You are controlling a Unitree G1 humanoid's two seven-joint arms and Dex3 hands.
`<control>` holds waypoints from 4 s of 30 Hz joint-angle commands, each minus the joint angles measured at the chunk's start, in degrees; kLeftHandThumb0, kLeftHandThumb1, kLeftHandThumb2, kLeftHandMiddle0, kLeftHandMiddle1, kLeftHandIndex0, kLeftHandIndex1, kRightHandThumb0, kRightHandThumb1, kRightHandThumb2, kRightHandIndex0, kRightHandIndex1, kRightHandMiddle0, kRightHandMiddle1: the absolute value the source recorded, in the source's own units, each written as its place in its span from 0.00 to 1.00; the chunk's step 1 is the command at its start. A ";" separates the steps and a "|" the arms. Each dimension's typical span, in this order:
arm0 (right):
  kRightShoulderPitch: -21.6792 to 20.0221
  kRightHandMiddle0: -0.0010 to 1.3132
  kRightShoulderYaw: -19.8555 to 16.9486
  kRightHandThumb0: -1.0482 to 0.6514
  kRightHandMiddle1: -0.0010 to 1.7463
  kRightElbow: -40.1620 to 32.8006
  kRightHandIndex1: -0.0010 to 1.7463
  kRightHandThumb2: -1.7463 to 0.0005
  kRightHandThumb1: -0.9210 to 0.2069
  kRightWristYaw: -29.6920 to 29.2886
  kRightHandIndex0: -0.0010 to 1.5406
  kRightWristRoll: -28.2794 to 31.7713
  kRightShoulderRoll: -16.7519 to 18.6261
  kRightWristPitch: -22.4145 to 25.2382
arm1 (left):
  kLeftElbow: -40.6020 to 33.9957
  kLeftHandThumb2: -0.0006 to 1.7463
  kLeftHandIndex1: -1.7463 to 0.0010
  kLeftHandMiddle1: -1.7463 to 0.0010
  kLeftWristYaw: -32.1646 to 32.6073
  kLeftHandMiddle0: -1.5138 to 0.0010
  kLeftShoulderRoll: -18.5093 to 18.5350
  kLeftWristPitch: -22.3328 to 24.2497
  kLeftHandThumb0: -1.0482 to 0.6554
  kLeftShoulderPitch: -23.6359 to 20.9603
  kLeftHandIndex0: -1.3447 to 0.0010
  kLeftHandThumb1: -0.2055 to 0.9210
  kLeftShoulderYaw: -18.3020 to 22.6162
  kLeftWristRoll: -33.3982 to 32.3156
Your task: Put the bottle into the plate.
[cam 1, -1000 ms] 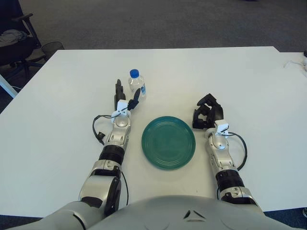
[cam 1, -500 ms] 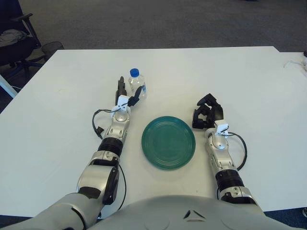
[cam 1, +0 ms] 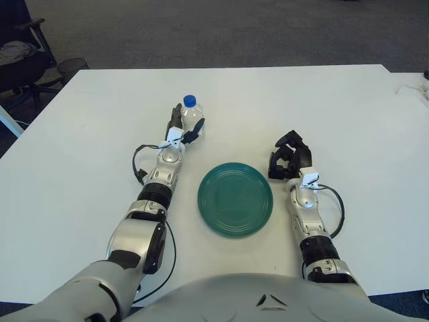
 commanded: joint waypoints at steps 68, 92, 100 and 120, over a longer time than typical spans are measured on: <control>1.02 0.47 -0.96 0.61 1.00 3.22 0.92 0.08 0.80 -0.94 0.57 1.14 1.42 1.21 | 9.87 0.04 0.34 0.56 -1.61 0.81 2.07 -9.17 0.09 -5.64 0.98 0.99 -3.23 3.05; 1.23 0.47 -0.98 0.61 1.00 2.05 0.92 0.08 0.80 -0.58 0.57 1.25 1.30 2.74 | 12.34 0.66 0.00 0.00 7.82 0.22 -2.45 -12.44 0.58 -6.38 0.30 0.52 -1.23 2.35; 1.27 0.47 -1.08 0.61 1.00 1.88 0.92 0.07 0.80 -0.54 0.57 1.32 1.40 2.69 | 12.31 0.68 0.00 0.00 8.11 0.21 -2.66 -12.30 0.59 -6.31 0.28 0.52 -1.31 2.35; 0.77 0.47 -1.13 0.62 1.00 3.22 0.92 0.07 0.81 -0.86 0.57 0.74 0.98 2.91 | 12.82 0.70 0.00 0.00 8.19 0.20 -2.86 -13.28 0.59 -6.18 0.27 0.50 -0.70 1.78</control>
